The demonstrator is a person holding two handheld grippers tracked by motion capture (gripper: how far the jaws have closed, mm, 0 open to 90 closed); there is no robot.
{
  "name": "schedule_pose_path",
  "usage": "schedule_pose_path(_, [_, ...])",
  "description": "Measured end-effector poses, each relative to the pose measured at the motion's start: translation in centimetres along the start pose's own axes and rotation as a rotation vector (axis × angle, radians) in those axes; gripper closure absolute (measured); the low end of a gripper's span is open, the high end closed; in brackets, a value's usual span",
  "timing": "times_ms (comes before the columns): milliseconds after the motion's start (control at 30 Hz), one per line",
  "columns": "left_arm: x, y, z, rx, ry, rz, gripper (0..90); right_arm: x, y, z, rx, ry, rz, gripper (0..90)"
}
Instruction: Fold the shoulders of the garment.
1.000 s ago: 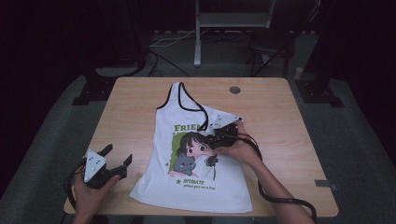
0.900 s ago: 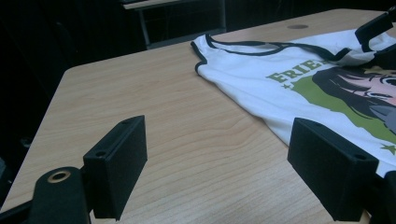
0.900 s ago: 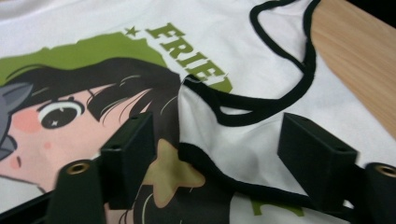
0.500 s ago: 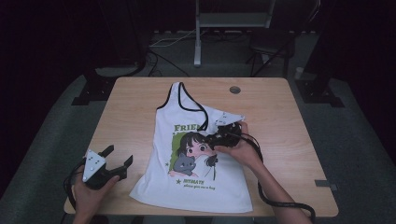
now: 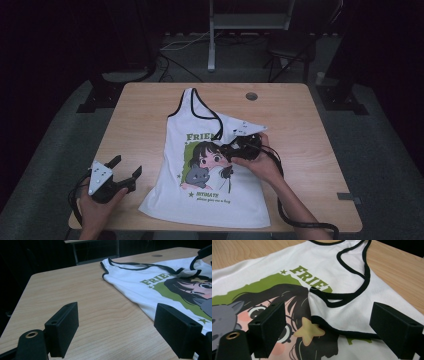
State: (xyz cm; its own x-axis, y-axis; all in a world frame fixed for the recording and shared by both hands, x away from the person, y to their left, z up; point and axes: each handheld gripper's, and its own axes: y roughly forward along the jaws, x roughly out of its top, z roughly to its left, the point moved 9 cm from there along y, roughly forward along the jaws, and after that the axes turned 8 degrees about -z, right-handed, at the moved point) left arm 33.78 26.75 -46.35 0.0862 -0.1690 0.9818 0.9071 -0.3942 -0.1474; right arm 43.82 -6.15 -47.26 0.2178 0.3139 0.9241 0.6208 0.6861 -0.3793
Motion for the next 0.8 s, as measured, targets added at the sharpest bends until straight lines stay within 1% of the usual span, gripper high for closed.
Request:
schedule_pose_path(233, [0.0, 0.0, 0.1, 0.004, -0.007, -0.005, 19.5, 0.1, -1.3, 0.1, -0.005, 0.021, -0.008, 13.4])
schedule_pose_path(367, [0.0, -0.1, 0.0, 0.004, -0.004, -0.008, 19.5, -0.1, -2.0, -0.1, -0.011, 0.022, -0.01, 13.4])
schedule_pose_path(467, [0.0, -0.1, 0.1, 0.007, -0.004, -0.008, 19.5, -0.2, -2.7, -0.2, -0.019, 0.04, -0.018, 13.4])
schedule_pose_path(633, [0.0, 0.0, 0.0, 0.005, 0.002, -0.004, 19.5, -0.5, -3.4, -0.3, -0.029, 0.049, -0.021, 13.4])
schedule_pose_path(667, [0.0, -0.1, 0.0, 0.004, 0.002, -0.003, 19.5, -0.5, -3.8, -0.3, -0.031, 0.061, -0.026, 13.4])
schedule_pose_path(800, [0.0, 0.0, 0.0, 0.006, 0.005, -0.004, 19.5, -0.7, -4.8, -0.5, -0.043, 0.077, -0.038, 13.4])
